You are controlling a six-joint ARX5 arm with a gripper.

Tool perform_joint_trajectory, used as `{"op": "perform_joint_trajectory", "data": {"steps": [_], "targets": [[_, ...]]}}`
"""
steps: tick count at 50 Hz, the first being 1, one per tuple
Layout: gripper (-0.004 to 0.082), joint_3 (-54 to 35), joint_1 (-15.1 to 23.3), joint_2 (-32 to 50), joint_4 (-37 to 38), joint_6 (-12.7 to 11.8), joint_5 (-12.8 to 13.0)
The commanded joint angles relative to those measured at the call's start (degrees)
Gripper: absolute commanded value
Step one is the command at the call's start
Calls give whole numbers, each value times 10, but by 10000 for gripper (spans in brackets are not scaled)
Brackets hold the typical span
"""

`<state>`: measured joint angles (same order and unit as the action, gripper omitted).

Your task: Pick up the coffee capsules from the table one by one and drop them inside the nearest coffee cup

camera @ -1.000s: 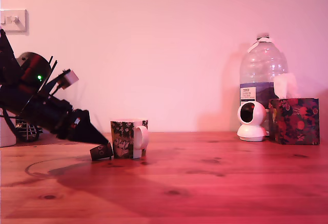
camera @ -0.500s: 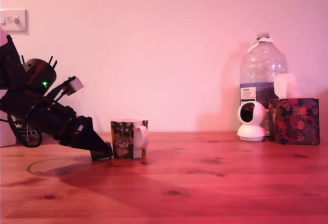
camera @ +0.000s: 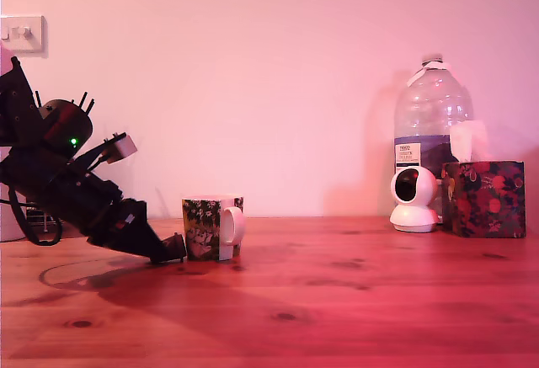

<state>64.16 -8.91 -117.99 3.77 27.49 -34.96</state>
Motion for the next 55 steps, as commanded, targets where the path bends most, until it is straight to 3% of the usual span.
{"op": "perform_joint_trajectory", "data": {"steps": [1, 15, 55], "targets": [[299, 5, -1, -16, 0, 6, 1], [179, 5, -1, -16, -4, 6, 1], [180, 5, 19, 35, -60, -20, -6]]}}
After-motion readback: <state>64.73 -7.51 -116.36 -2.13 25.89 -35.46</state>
